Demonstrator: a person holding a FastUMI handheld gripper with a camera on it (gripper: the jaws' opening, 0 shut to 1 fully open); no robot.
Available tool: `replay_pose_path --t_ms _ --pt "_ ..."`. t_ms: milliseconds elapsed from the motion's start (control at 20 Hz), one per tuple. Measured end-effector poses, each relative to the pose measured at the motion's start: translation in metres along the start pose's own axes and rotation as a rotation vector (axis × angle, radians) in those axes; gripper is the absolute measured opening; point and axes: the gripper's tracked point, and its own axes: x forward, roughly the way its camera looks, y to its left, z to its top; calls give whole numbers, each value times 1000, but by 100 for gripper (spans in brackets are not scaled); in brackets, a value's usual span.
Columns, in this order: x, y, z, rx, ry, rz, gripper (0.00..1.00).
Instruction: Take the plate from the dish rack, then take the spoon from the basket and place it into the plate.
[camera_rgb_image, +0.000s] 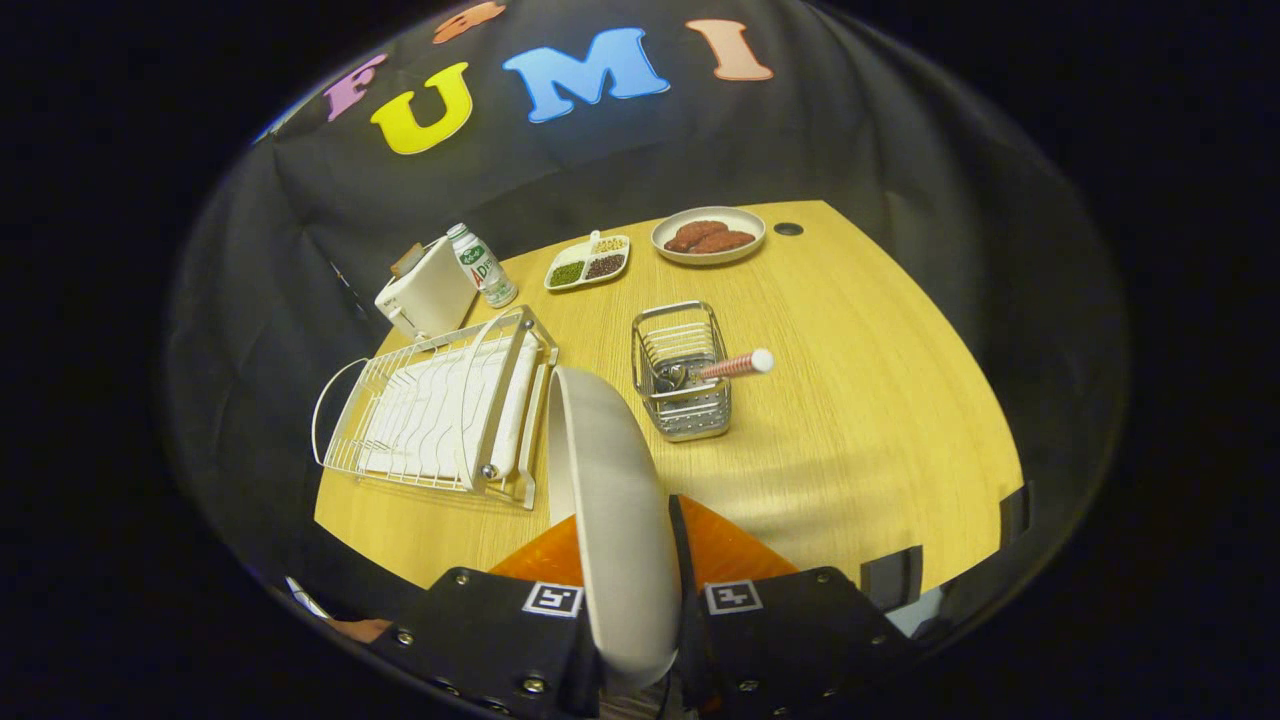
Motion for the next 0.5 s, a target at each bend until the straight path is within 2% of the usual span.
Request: replay_pose_path --t_ms 150,400,500 --pt "18 -10 -10 28 -60 28 30" --pt "45 -6 -29 90 -91 178 30" --pt "52 -11 -28 87 -120 209 30"
